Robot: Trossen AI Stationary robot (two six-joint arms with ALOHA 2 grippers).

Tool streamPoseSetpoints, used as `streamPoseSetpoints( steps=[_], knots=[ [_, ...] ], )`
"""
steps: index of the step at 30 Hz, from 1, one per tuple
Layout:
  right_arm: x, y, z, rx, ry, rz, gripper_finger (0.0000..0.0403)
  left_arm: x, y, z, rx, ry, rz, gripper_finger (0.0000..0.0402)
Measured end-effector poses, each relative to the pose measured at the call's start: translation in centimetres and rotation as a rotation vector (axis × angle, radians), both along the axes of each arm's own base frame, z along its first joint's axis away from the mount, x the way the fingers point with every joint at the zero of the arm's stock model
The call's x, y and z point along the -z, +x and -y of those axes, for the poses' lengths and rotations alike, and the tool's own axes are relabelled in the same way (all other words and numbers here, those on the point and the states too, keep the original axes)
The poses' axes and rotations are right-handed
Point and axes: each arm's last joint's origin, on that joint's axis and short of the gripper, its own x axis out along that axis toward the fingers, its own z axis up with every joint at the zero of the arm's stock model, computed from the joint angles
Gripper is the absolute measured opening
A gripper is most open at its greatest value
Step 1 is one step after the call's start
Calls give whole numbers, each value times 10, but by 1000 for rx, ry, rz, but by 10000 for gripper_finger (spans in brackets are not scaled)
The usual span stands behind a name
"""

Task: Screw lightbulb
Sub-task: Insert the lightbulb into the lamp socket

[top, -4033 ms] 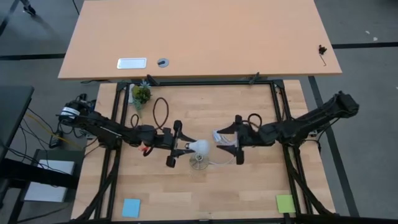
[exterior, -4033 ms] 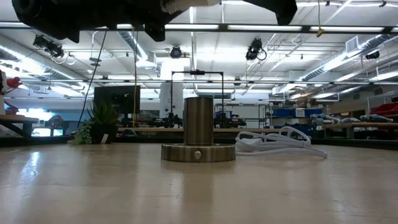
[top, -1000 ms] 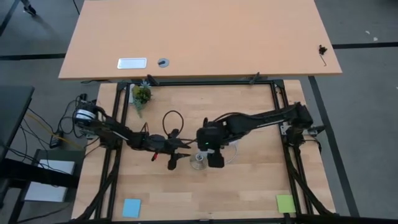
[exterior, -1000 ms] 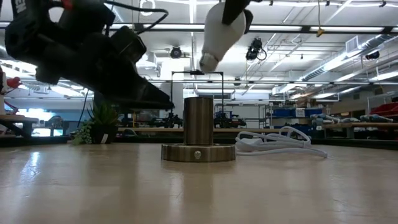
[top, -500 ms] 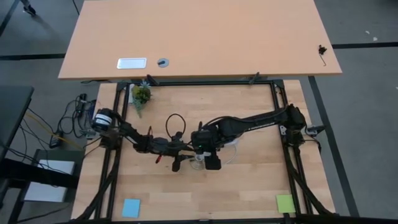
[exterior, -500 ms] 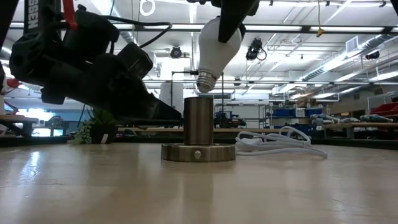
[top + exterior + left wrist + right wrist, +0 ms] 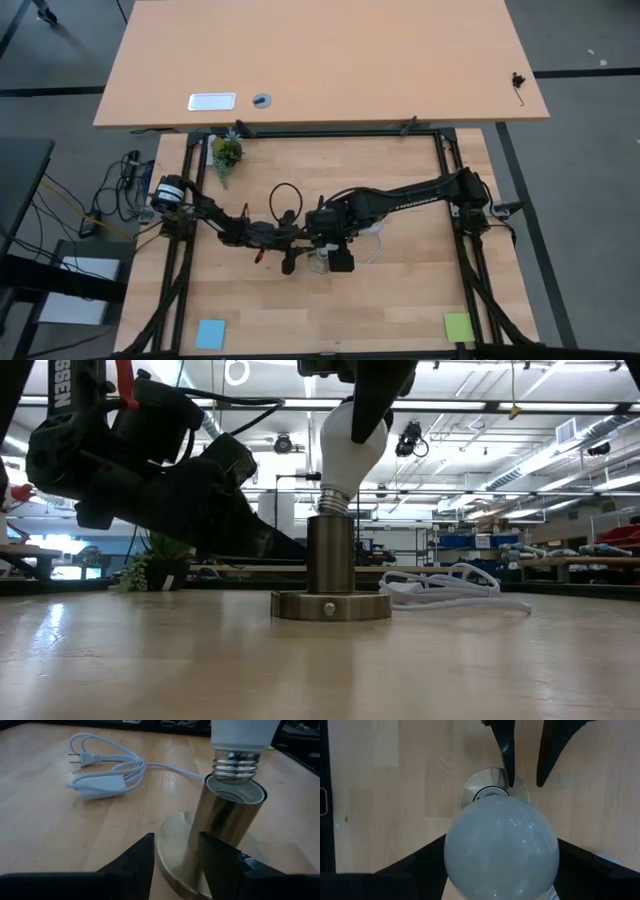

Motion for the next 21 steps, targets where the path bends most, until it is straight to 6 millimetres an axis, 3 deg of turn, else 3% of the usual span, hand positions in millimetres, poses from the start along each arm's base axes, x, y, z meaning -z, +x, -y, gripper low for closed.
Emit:
streamPoseSetpoints(
  steps=[21],
  knots=[
    [1, -2, 1, -12, -7, -20, 297, -6, 14, -1, -28, 30, -10, 156]
  ],
)
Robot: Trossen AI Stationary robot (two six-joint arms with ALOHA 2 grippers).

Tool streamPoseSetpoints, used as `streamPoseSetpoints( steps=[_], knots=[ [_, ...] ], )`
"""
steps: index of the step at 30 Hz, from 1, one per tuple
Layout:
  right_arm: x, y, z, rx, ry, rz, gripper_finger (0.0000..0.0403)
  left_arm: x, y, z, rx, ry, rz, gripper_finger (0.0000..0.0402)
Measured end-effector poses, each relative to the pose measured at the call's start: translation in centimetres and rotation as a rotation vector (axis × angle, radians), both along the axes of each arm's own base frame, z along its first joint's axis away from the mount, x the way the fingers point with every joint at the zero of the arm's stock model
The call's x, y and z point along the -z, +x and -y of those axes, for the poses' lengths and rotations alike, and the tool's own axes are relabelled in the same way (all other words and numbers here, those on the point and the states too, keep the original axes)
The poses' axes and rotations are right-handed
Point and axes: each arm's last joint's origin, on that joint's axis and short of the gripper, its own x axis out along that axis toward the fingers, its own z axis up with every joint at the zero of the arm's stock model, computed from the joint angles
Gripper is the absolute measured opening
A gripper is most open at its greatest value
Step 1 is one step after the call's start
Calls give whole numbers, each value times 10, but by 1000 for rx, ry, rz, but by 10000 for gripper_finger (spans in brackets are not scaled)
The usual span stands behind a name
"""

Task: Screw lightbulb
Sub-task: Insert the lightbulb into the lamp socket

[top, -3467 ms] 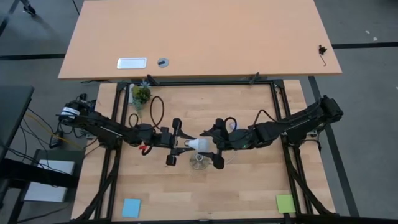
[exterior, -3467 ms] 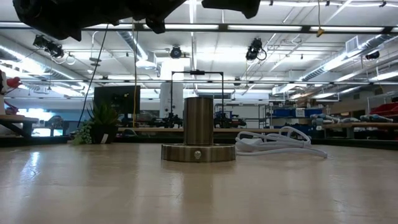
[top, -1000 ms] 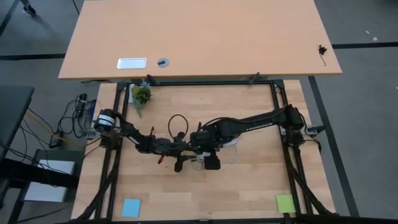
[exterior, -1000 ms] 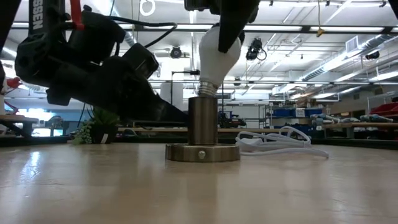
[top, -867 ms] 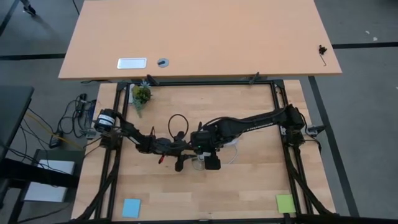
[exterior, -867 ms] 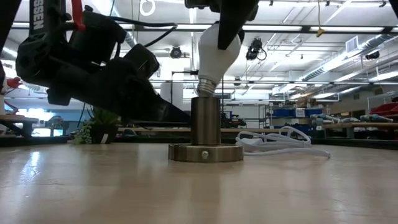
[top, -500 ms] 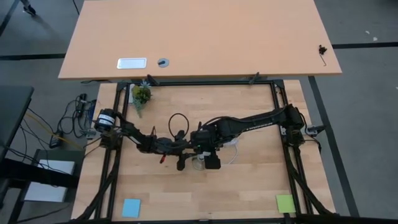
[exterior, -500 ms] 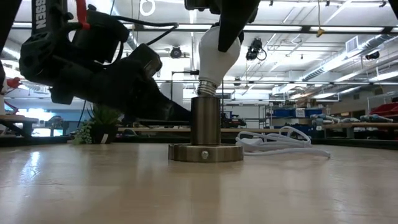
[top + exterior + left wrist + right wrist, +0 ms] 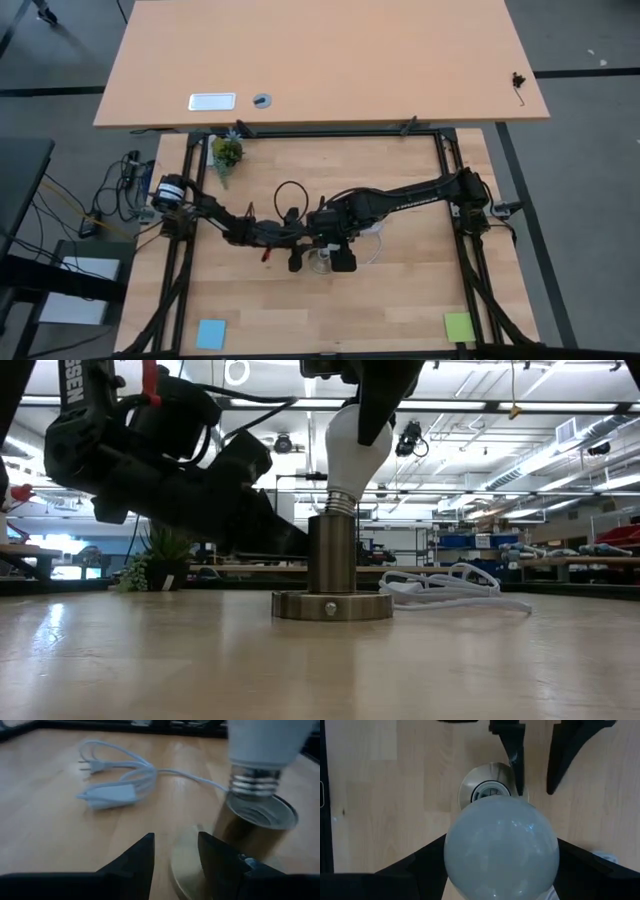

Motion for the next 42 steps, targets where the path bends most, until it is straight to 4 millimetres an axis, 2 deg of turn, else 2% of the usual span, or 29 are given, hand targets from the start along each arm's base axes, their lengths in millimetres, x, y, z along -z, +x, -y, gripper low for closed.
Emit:
streamPoseSetpoints(
  steps=[7, 12, 17, 24, 28, 32, 42],
  knots=[
    [0, -1, 0, -1, -1, -13, 297, 2, -22, 1, 71, -107, -16, 156],
    [0, -1, -1, -8, 16, -9, 295, 0, -25, 6, 109, -134, 3, 156],
    [0, -1, -2, -8, 17, -7, 295, -3, -16, 9, 133, -139, -19, 121],
    [0, 0, -2, -8, 18, -5, 292, -4, 5, 14, 154, -94, -172, 13],
    [0, 0, -2, -11, 17, -5, 292, -4, 12, 14, 113, -40, -250, 8],
    [0, 0, 1, -18, 12, -5, 292, -5, 13, 9, 77, -12, -257, 3],
    [1, 0, 23, -7, -33, -22, 292, -5, 15, -1, 27, -8, -249, 1]
  ],
)
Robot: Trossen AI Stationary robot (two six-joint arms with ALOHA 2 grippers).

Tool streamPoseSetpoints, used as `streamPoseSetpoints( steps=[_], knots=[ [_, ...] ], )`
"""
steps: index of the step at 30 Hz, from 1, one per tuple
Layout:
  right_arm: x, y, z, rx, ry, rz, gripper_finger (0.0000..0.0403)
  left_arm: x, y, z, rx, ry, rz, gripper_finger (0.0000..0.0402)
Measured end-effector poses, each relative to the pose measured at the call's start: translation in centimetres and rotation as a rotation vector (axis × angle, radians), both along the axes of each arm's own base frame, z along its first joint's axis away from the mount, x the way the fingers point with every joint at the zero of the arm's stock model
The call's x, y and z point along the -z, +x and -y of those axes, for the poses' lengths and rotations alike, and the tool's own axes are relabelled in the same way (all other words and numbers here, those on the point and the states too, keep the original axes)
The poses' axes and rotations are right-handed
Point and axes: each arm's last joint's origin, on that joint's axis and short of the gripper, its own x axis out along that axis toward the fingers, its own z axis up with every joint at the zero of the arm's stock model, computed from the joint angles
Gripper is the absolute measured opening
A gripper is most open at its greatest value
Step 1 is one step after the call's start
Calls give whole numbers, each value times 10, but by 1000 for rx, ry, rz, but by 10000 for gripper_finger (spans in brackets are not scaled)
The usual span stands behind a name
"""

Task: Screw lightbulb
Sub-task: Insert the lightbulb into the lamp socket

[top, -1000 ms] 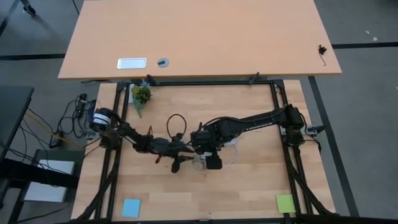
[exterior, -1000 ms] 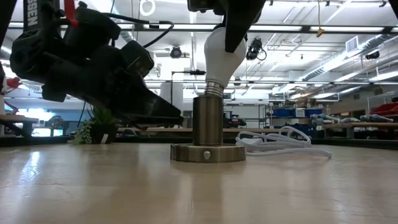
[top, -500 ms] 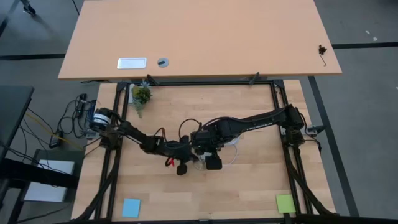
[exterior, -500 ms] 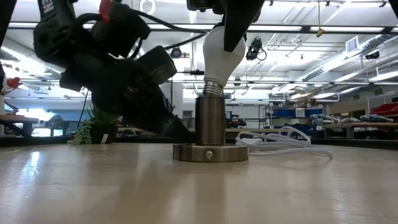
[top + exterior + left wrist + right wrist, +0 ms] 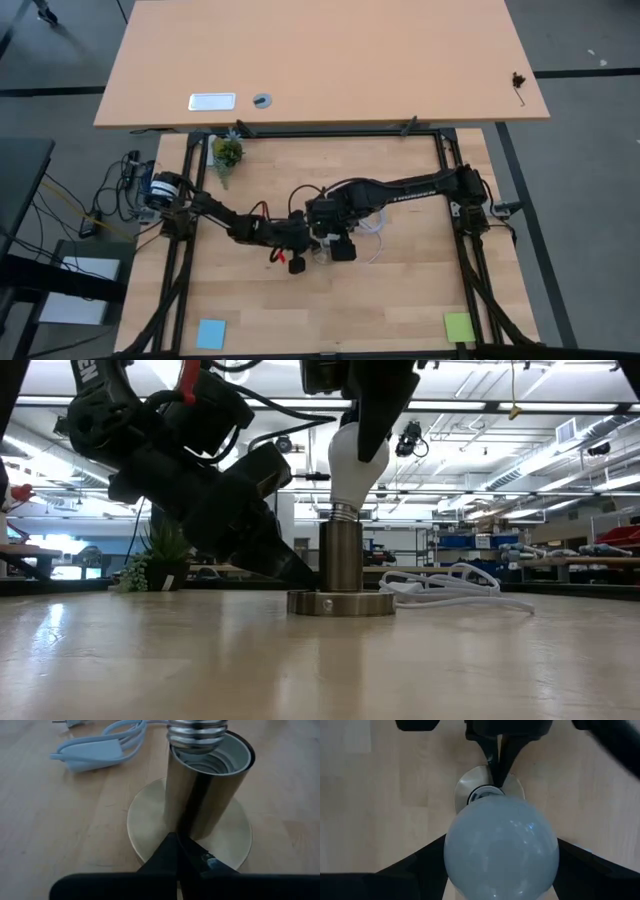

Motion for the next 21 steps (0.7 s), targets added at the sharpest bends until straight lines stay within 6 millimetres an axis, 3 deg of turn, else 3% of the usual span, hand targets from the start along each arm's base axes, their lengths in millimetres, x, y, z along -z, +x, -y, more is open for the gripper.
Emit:
streamPoseSetpoints(
  steps=[21],
  knots=[
    [17, -2, 5, -105, 1, -20, 294, 0, 1, -4, -11, -4, 12, 0]
  ],
)
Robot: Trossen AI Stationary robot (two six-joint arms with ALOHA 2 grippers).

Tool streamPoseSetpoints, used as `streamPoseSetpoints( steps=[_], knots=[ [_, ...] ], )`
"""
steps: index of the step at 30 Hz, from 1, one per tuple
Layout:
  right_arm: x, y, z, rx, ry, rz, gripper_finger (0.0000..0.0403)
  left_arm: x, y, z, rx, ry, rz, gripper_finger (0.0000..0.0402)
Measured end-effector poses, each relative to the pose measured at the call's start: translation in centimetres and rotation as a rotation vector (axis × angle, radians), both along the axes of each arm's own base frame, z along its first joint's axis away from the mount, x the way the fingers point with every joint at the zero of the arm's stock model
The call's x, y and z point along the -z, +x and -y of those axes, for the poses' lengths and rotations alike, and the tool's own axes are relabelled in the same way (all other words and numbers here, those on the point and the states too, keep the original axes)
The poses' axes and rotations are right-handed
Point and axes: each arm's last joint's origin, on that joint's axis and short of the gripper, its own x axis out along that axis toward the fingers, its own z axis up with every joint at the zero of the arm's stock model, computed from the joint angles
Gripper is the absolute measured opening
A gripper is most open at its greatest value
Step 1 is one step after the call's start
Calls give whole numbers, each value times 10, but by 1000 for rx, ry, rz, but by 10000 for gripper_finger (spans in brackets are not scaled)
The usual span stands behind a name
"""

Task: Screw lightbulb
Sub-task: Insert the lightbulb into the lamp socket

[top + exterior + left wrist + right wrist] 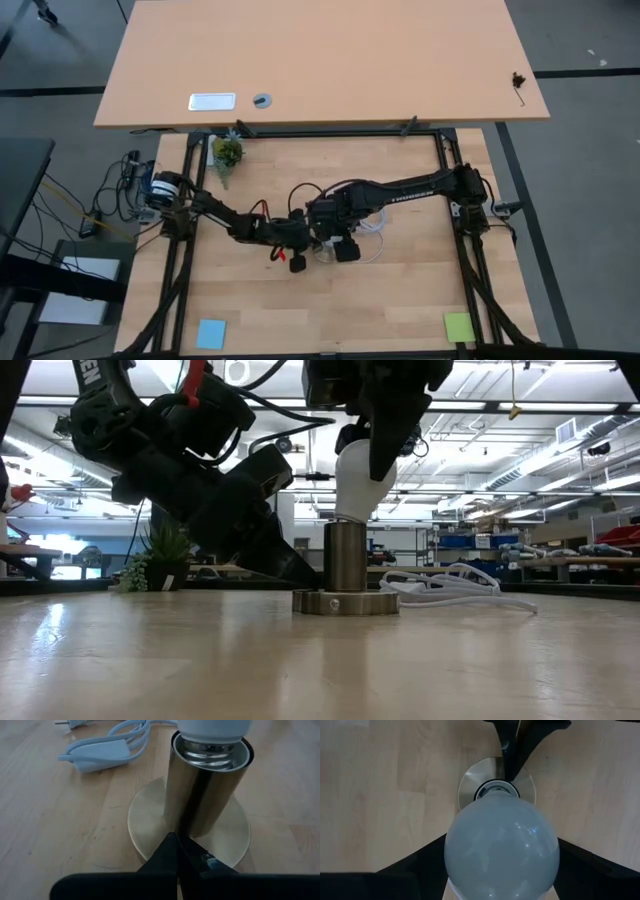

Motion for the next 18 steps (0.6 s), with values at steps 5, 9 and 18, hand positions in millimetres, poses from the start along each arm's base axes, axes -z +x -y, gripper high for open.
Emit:
streamPoseSetpoints(
  steps=[5, 9, 18],
  knots=[
    [0, 3, 0, -17, 0, 32, 295, -2, 2, -1, 4, -7, 13, 0],
    [-1, 5, -1, -19, 2, 58, 307, -4, 4, 0, 3, -8, 23, 0],
    [-2, 9, 0, -19, -18, 98, 326, -1, 4, 0, 4, -6, 16, 0]
  ],
)
